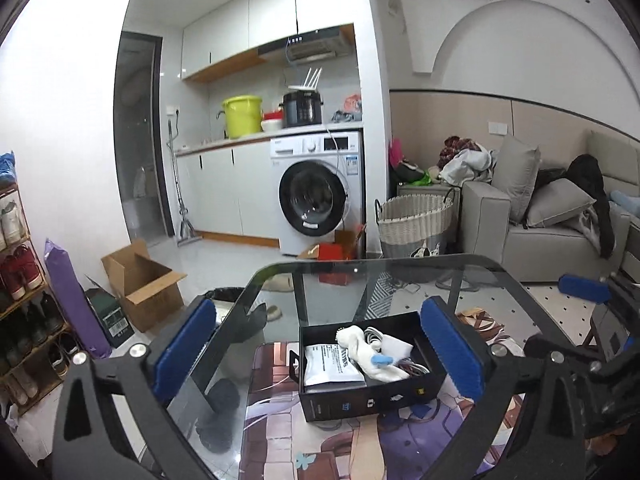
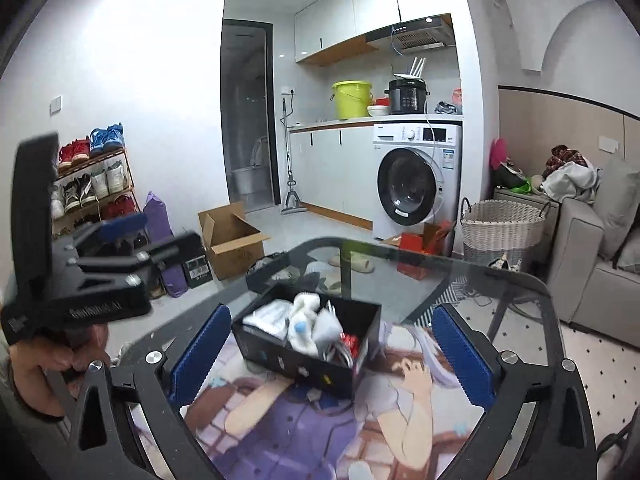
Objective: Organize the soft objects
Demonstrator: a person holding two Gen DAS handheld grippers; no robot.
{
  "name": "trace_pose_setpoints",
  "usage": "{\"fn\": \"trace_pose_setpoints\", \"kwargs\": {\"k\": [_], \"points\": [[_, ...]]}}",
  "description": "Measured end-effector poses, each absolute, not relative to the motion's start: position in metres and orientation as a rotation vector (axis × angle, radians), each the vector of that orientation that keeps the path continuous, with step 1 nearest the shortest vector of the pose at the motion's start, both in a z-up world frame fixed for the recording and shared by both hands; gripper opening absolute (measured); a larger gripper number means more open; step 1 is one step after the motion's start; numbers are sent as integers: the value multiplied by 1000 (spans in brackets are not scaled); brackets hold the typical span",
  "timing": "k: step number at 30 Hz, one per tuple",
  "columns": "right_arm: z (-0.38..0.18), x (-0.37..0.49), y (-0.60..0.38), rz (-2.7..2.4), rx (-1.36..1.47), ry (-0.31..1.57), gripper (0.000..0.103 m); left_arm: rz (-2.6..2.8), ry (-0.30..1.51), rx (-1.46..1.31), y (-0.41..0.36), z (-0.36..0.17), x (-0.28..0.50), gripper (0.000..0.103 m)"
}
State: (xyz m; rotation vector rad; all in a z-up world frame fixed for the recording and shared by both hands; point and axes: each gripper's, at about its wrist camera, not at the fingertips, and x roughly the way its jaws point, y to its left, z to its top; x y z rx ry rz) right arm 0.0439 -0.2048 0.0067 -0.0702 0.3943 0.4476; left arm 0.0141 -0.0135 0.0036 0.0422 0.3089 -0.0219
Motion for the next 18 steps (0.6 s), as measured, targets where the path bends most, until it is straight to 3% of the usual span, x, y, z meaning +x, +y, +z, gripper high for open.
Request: {"fn": "trace_pose_setpoints", "kwargs": {"k": [9,18], "points": [[-4,19,-217,428,-62,373,102,27,353,-10,-19,-17,-16,103],[-7,22,-214,424,-20,395,102,79,274,31,-21,-17,-31,103]]}}
